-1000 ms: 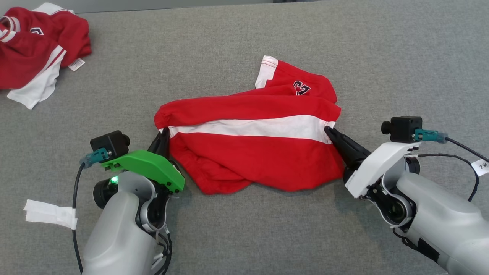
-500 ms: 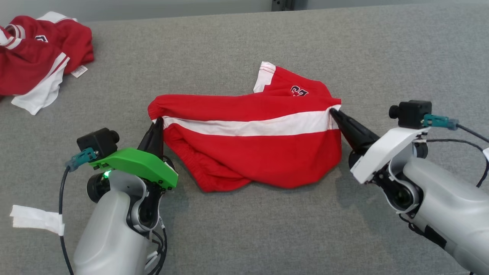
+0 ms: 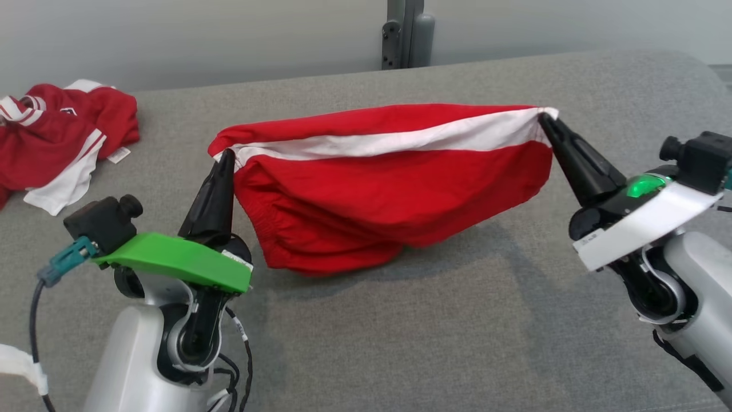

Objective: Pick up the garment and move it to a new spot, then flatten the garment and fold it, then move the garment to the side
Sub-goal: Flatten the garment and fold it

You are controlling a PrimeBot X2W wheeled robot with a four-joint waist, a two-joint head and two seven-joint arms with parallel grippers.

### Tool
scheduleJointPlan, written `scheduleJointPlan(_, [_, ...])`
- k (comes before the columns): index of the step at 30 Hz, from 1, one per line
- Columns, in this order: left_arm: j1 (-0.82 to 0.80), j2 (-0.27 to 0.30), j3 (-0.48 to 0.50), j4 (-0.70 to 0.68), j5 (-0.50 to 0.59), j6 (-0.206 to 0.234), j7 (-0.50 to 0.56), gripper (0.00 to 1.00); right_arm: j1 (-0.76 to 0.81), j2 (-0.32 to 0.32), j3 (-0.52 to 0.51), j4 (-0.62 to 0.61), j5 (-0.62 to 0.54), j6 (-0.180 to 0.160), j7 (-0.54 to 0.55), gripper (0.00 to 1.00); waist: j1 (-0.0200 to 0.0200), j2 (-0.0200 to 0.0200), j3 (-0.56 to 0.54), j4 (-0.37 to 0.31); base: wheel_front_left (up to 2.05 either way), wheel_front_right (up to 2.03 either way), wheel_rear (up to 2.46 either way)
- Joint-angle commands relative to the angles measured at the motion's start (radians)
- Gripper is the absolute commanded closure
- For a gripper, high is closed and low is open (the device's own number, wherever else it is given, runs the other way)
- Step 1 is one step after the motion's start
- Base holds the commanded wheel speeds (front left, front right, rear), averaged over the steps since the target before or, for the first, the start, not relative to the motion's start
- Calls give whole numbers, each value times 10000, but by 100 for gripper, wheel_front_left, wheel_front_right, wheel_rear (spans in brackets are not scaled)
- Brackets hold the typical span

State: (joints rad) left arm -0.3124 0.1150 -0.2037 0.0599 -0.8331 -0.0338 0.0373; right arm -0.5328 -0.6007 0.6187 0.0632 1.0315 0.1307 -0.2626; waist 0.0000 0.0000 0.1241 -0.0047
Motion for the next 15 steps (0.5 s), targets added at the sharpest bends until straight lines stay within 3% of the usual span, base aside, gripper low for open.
scheduleJointPlan(1, [265,78,47,-496,-224,78,155,100,360,-70,-354,-341,-192,0,-30,100,0,0,-530,-328,0,0,0])
scheduleJointPlan(9, [1006,401,114,-4064,-758,741,1306,100,1922,-226,-2685,-2738,-1218,0,-31,100,0,0,-1145,-699,0,0,0])
scheduleJointPlan(15, [680,724,162,-5771,-850,1247,2157,100,2683,-318,-3819,-3948,-1859,0,275,100,0,0,-1233,-863,0,0,0])
